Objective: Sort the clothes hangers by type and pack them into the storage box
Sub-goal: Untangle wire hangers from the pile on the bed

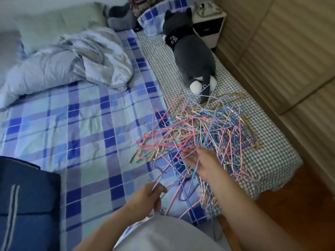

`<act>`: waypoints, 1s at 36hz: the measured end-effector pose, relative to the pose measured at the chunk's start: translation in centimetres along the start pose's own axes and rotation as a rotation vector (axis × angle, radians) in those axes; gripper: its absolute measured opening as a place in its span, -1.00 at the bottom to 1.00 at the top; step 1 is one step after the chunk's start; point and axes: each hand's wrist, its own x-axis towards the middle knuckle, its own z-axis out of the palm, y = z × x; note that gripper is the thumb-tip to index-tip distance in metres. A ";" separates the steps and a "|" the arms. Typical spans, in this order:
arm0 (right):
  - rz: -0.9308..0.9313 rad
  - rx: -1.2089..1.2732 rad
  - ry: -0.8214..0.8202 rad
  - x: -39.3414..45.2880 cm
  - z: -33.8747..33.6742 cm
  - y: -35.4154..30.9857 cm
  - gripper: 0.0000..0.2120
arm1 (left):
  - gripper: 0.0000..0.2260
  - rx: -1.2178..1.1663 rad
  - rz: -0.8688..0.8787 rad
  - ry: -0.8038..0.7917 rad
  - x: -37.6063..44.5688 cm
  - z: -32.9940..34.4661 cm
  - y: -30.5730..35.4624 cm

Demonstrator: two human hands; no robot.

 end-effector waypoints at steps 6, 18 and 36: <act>-0.237 -0.174 0.119 -0.4 -0.5 -0.2 -0.79 | -0.74 -0.181 -0.142 0.436 -1.0 -5.1 -2.5; -0.682 -0.752 -0.172 -6.4 8.5 1.1 -0.65 | -0.81 -0.476 -0.085 0.817 -4.8 -10.4 -0.4; -1.144 -1.530 -0.402 -1.9 3.3 0.8 -0.72 | -0.76 -0.886 -0.173 0.686 -5.7 -14.3 -0.4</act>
